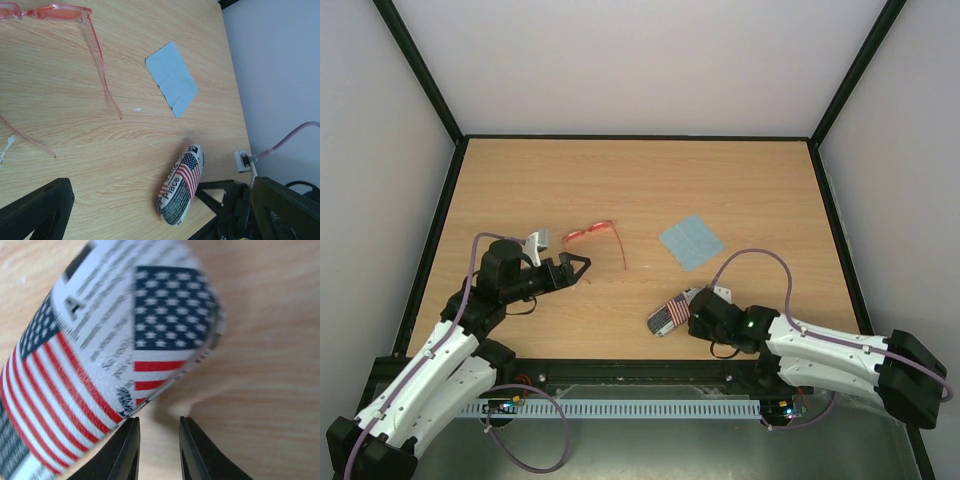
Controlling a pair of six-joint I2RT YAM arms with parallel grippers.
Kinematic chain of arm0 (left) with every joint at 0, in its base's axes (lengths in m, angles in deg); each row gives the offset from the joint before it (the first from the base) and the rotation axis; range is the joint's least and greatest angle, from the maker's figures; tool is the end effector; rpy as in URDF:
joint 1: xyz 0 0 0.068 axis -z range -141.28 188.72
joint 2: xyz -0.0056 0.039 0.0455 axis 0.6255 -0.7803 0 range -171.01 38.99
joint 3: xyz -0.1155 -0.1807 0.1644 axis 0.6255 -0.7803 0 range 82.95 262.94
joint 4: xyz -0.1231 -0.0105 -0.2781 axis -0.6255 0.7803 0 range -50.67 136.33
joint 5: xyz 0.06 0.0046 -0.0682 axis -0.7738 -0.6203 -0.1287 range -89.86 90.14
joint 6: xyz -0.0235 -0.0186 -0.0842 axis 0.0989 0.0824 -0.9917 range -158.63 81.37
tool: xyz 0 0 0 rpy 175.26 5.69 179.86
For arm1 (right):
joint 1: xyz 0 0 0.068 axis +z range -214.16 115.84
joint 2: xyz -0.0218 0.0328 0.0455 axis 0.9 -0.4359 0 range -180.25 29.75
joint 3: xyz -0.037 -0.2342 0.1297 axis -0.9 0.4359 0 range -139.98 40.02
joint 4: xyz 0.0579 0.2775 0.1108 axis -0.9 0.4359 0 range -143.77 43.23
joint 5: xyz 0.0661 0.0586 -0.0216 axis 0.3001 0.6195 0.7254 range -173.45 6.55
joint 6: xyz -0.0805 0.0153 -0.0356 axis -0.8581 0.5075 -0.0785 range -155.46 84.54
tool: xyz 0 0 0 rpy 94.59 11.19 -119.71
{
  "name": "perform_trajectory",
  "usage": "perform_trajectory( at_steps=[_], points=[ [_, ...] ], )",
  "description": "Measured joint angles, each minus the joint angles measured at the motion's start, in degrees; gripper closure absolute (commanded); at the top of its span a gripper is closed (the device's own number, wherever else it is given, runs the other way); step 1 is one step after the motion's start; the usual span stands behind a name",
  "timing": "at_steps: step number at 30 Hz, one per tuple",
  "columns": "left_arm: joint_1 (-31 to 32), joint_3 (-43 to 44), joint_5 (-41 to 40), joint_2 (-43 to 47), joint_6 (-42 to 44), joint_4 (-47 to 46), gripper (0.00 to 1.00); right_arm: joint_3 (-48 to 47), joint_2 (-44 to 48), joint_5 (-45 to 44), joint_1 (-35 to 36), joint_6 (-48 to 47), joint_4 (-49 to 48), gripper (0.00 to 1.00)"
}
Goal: Organize the sunglasses
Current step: Adjust the sunglasses case at the center of the board.
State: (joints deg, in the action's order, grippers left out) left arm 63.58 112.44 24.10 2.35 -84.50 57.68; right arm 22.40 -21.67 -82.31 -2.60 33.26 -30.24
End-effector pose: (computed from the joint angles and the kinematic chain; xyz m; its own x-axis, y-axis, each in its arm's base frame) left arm 0.2026 -0.1295 0.2296 -0.7864 -0.3586 -0.5030 0.2188 0.5999 -0.7696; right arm 0.1007 0.1895 0.0768 -0.9695 0.1663 -0.1802 0.0528 0.8591 0.5091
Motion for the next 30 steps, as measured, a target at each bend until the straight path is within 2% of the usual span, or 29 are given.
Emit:
perform_trajectory(
  at_steps=[4, 10, 23, 30],
  points=[
    [0.0, 0.0, -0.02, 0.02, 0.2, 0.0, 0.0, -0.61, -0.5, -0.11, -6.29, -4.44, 0.46, 0.75],
    [0.0, -0.13, -0.04, 0.02, 0.26, -0.04, 0.01, -2.54, -5.05, -0.04, -11.3, -10.21, 0.31, 0.73],
    [0.0, -2.19, -0.15, 1.16, 0.44, -0.57, 0.01, -9.49, -16.06, 0.13, -13.16, -17.27, -1.44, 0.69],
    [0.0, -2.23, -0.31, 1.75, 0.44, -0.59, 0.0, -12.35, -18.99, 0.15, -14.08, -19.98, -1.97, 0.68]
  ],
)
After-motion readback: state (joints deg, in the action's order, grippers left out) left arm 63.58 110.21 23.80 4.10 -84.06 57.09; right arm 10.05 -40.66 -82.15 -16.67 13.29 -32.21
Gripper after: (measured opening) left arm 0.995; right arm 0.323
